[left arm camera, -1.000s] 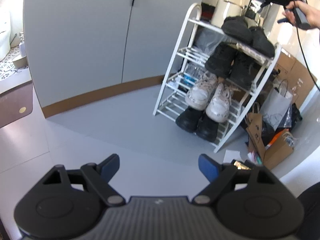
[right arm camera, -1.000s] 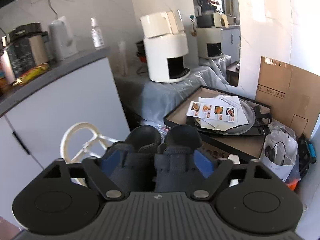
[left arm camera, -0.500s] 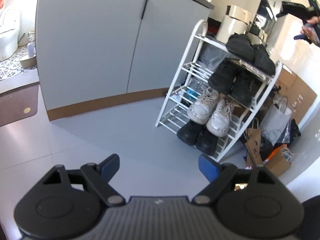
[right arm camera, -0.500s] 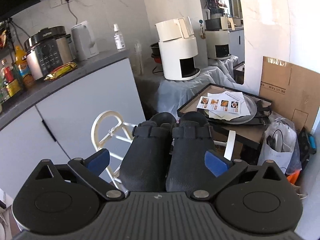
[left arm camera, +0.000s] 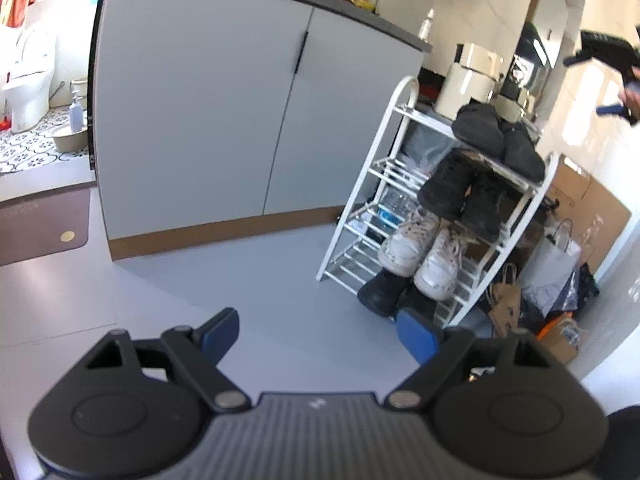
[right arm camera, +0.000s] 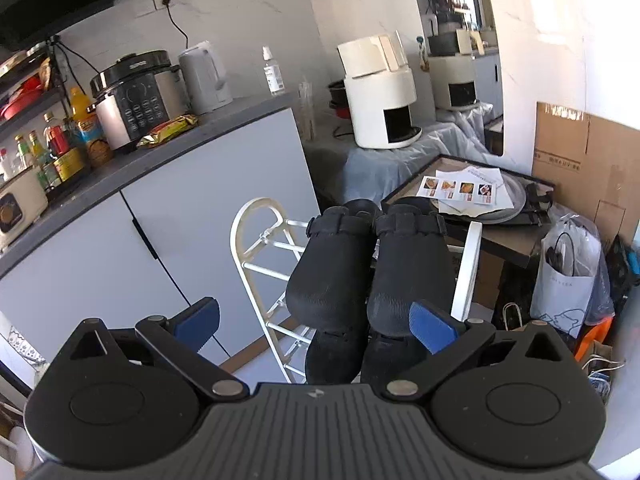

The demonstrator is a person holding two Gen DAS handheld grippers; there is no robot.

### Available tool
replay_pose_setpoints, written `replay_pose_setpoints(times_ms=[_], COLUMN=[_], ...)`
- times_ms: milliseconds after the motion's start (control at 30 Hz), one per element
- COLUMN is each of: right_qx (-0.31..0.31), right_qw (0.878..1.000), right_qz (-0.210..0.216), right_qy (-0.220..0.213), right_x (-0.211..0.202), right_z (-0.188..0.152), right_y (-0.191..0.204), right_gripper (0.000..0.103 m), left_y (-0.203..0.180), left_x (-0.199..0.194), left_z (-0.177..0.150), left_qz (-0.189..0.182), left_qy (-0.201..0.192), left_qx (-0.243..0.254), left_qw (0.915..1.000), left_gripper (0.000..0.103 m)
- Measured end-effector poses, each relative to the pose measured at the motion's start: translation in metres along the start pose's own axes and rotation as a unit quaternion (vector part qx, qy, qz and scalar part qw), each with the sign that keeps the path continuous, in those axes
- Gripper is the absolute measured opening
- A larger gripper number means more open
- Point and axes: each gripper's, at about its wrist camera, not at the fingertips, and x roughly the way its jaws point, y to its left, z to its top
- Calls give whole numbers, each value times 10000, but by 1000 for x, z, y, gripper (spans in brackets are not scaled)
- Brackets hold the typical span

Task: Organize scattered shoes
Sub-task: 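Open the right tool and pull it back from the rack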

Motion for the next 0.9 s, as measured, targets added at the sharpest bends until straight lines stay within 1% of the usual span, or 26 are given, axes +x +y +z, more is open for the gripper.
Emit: replay_pose_setpoints(times_ms=[167, 333, 400, 533, 733, 900], right_qx=[-305, -465, -396, -401, -507, -594], right_qw=[9994, 9988, 9990, 9991, 9979, 9961], right_qz=[-54, -73, 19, 127, 388, 606], right_qy=[157, 159, 187, -6, -139, -249], right_x=[2, 10, 15, 17, 24, 30], right_z=[-45, -87, -114, -147, -194, -232], right_y=[9, 9, 7, 4, 13, 21], right_gripper=[103, 103, 103, 103, 103, 103], left_y=[2, 4, 4, 7, 9, 10], left_x=[-5, -9, -7, -10, -18, -14], left_z=[0, -3, -6, -8, -12, -18], left_qz=[21, 76, 160, 186, 396, 464], left_qy=[-54, -5, 91, 114, 72, 141], left_qx=[-115, -378, -448, -501, -359, -437], left_qw=[9999, 9993, 9988, 9985, 9985, 9979], left_gripper=[89, 89, 89, 89, 89, 89])
